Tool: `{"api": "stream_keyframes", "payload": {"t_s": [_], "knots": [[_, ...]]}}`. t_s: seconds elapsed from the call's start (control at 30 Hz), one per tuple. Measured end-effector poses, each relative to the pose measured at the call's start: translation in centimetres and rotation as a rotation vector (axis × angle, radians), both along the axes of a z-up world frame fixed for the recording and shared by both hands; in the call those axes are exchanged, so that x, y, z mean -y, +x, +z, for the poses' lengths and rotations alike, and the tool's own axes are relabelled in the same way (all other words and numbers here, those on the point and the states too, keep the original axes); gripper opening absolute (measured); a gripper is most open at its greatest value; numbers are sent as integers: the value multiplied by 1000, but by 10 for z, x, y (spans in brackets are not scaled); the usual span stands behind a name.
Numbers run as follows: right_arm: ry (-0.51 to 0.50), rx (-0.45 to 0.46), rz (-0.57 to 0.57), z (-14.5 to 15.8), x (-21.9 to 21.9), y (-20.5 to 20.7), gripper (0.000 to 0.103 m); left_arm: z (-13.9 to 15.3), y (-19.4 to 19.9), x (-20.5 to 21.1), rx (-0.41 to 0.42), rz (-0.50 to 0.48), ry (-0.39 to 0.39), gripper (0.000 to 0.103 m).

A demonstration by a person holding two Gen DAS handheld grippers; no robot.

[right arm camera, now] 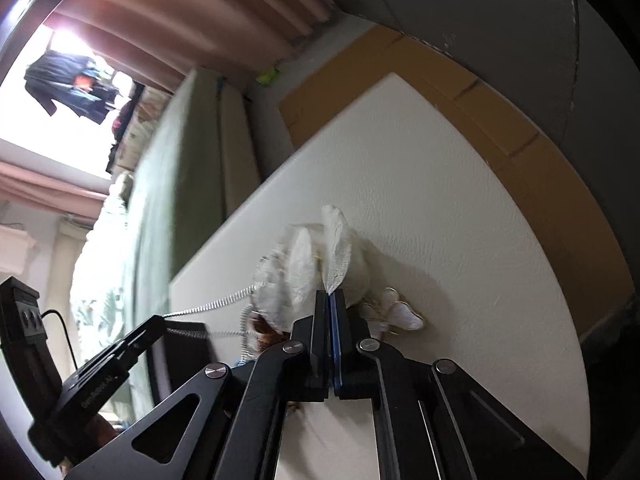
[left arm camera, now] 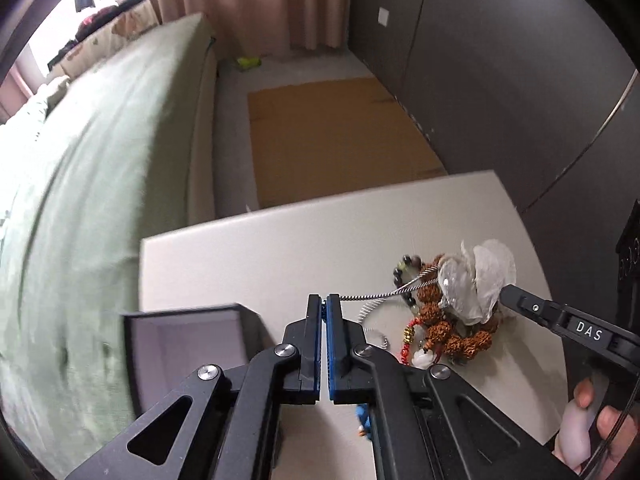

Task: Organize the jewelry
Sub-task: 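Grasp the clear plastic bag with the right tool while the left tool carries the chain toward the box, then lower the chain into the black box and open the left tool while the right tool drops the bag in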

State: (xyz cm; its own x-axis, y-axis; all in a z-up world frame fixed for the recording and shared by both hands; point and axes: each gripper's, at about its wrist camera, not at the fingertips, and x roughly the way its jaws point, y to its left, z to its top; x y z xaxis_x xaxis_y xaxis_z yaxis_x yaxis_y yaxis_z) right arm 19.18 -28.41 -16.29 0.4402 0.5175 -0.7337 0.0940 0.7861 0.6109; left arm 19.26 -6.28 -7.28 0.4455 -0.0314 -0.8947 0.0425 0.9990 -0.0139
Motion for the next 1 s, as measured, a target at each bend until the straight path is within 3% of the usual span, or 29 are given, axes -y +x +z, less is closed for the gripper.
{"api": "stream_keyframes", "payload": {"t_s": [0.4, 0.6, 1.0], "knots": [[172, 195, 22, 54, 9, -26, 3, 81, -22, -19, 158, 20, 19, 1], [195, 272, 23, 76, 10, -40, 3, 126, -33, -21, 243, 27, 30, 1], [201, 323, 59, 89, -1, -53, 3, 218, -59, -15, 422, 29, 59, 1]]}}
